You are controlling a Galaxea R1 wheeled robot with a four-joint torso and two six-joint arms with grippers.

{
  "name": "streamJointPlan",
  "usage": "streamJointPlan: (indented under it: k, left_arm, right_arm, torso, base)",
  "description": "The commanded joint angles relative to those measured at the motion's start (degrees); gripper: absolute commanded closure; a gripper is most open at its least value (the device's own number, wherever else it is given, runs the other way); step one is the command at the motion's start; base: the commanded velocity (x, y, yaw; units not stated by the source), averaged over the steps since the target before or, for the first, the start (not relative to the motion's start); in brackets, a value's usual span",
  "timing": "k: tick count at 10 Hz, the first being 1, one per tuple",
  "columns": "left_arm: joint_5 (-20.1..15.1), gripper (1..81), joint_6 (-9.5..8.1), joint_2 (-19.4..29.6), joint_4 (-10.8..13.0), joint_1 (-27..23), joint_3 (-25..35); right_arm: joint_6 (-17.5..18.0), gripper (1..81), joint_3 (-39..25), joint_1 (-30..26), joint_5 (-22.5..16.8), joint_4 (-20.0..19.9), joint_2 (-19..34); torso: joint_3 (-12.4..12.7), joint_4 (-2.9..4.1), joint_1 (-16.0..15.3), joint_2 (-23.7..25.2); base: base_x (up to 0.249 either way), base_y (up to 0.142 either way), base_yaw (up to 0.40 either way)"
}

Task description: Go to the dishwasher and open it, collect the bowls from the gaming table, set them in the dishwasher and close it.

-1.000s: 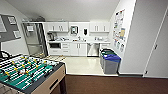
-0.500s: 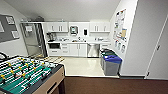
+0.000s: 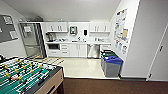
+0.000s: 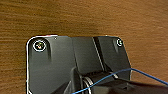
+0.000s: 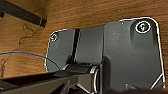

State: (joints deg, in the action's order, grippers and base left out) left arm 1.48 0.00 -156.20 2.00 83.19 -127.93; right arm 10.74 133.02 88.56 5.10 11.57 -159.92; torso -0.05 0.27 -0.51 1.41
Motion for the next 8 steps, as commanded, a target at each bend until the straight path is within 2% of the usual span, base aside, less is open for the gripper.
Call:
streamJointPlan:
  k: [1, 8]
  left_arm:
    - [-2.71, 1.0, 0.26, 0.80, 0.64, -3.42, 0.84]
    - [-2.62, 1.0, 0.26, 0.80, 0.64, -3.42, 0.66]
  right_arm:
    - [-0.19, 1.0, -0.50, -3.00, -2.28, -0.41, 0.36]
    - [-0.19, 1.0, -0.50, -3.35, -2.28, -0.41, 0.27]
  torso:
    - [0.00, 0.00, 0.00, 0.00]
    - [0.00, 0.00, 0.00, 0.00]
  base:
    - [0.150, 0.000, 0.000]
    - [0.164, 0.000, 0.000]
